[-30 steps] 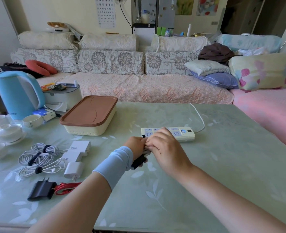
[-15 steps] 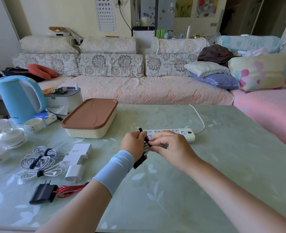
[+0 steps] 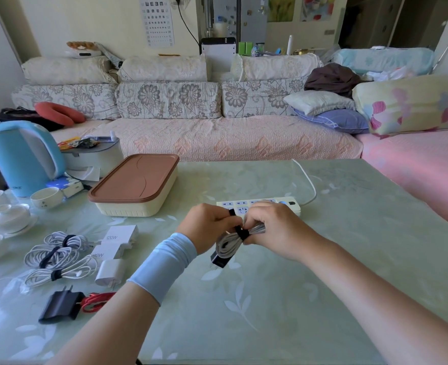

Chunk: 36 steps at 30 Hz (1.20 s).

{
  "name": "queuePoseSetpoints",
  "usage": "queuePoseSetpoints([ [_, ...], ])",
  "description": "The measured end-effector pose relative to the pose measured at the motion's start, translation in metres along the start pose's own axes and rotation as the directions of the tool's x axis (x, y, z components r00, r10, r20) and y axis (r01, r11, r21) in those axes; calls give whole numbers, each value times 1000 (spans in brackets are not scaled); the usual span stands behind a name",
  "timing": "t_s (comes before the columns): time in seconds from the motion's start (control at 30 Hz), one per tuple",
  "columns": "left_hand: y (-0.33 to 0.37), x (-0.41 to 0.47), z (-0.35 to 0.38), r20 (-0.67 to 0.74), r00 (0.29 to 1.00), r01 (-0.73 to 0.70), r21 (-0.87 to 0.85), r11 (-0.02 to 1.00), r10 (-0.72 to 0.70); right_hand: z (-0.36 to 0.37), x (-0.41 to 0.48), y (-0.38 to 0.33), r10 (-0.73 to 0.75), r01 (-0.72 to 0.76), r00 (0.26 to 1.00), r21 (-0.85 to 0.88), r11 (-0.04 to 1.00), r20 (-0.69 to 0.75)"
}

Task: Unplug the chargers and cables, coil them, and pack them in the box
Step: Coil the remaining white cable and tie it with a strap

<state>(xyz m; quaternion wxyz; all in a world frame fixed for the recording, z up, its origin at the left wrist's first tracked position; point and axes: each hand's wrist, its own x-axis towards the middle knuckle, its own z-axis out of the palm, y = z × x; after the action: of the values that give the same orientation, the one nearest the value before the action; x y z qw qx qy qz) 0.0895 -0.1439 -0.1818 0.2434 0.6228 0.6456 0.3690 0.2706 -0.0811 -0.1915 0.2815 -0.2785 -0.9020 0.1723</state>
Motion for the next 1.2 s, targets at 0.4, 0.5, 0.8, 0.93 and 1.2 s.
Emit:
queuePoseSetpoints([
  [0.4,-5,-1,-8,73,991,135,-349,928,-116,6,5,-10,-446,412,881,-207,887,-158],
  [0.5,-5,-1,-9,124,972,234,-387,892,-201,7,5,-11,-459,424,872,-206,882,-170],
  [0.8,-5,3,-8,104,974,226,-410,884,-201,3,1,-14,-185,200,960,52,978,-209],
  [0.93,-3,4,-4,17,996,93,-25,995,-92,1,4,-9,-16,37,992,169,985,-122],
  [1.2,2,0,-9,201,960,246,-260,934,-197,2,7,2,1,32,982,169,985,-188],
])
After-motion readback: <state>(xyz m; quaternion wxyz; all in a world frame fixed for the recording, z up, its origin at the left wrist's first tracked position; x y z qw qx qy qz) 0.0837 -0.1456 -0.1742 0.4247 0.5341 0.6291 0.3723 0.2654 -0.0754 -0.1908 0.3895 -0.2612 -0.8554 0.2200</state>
